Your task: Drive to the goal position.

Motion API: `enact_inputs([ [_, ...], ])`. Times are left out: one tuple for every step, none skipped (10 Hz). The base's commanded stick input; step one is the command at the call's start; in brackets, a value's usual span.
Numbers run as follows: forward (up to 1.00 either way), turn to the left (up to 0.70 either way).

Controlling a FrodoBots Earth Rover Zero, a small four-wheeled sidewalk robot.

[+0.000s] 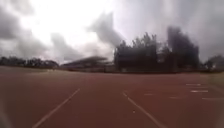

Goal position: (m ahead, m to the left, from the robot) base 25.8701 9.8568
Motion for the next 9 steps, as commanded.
enact_inputs([
  [0.85,-0.34],
  [0.85,-0.23],
  [0.85,-0.05],
  [0.85,0.00],
  [0.85,0.00],
  [0.85,0.00],
  [0.85,0.00],
  [0.85,0.00],
  [0.85,0.00],
])
